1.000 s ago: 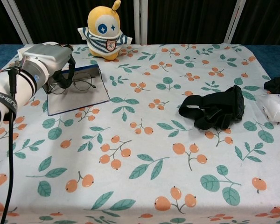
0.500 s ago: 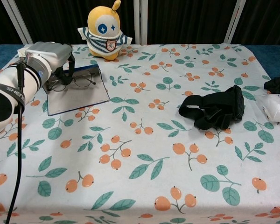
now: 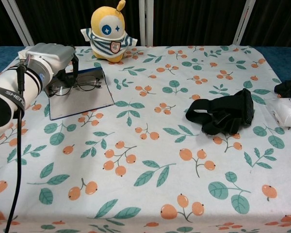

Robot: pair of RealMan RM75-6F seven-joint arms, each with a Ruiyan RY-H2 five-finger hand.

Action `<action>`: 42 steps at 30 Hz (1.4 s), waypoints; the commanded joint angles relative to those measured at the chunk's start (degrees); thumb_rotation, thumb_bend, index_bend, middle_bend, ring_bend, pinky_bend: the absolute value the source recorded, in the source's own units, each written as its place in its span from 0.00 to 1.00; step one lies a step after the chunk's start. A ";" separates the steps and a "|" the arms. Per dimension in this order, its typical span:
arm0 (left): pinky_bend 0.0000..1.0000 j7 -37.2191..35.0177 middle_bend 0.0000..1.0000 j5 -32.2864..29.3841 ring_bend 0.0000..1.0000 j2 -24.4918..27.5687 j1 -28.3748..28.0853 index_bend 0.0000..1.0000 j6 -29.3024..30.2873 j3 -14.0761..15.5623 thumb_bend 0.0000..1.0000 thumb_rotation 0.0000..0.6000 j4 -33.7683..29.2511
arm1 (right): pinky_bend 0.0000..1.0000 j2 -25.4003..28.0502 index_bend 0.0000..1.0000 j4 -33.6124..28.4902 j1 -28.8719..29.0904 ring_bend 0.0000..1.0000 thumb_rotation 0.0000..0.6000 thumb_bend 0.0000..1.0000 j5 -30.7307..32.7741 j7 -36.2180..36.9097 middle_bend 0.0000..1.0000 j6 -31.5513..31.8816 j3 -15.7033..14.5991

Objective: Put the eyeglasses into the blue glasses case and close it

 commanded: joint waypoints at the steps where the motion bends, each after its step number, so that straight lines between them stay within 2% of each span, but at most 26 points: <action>1: 0.15 -0.87 0.00 0.96 0.00 0.58 0.59 0.07 0.94 0.21 0.43 1.00 -1.81 | 0.00 -0.17 0.00 0.22 -0.02 0.00 1.00 0.24 -0.12 0.07 0.00 0.09 -0.05; 3: 0.15 -1.80 0.00 2.46 0.00 1.55 1.37 0.10 1.95 0.82 0.43 1.00 -4.64 | 0.00 -0.32 0.00 0.41 0.02 0.00 1.00 0.24 -0.07 0.11 0.00 -0.03 -0.07; 8: 0.15 -4.23 0.00 5.43 0.00 4.44 3.41 0.33 1.78 3.21 0.43 1.00 -12.02 | 0.00 -0.74 0.00 0.80 0.23 0.00 1.00 0.24 -0.09 0.03 0.00 -0.42 -0.16; 12: 0.15 -4.55 0.00 7.17 0.00 6.13 3.84 0.40 -0.72 6.03 0.44 1.00 -14.50 | 0.00 -0.95 0.00 0.86 0.26 0.00 1.00 0.24 -0.11 -0.11 0.00 -0.46 -0.21; 18: 0.15 -3.81 0.00 7.58 0.00 6.14 3.60 0.41 -2.05 7.94 0.45 1.00 -13.70 | 0.00 -0.91 0.00 0.90 0.07 0.00 1.00 0.24 0.13 -0.11 0.00 -0.22 -0.09; 27: 0.14 -2.21 0.00 11.93 0.00 3.59 2.96 0.38 -0.83 10.32 0.45 1.00 -6.16 | 0.00 -1.10 0.00 1.18 0.17 0.00 1.00 0.24 0.36 -0.18 0.00 -0.51 -0.01; 42: 0.14 -1.00 0.00 13.24 0.00 1.59 2.11 0.37 -4.01 10.17 0.45 1.00 -0.21 | 0.00 -1.02 0.00 1.04 0.20 0.00 1.00 0.24 0.37 -0.48 0.00 -0.39 0.13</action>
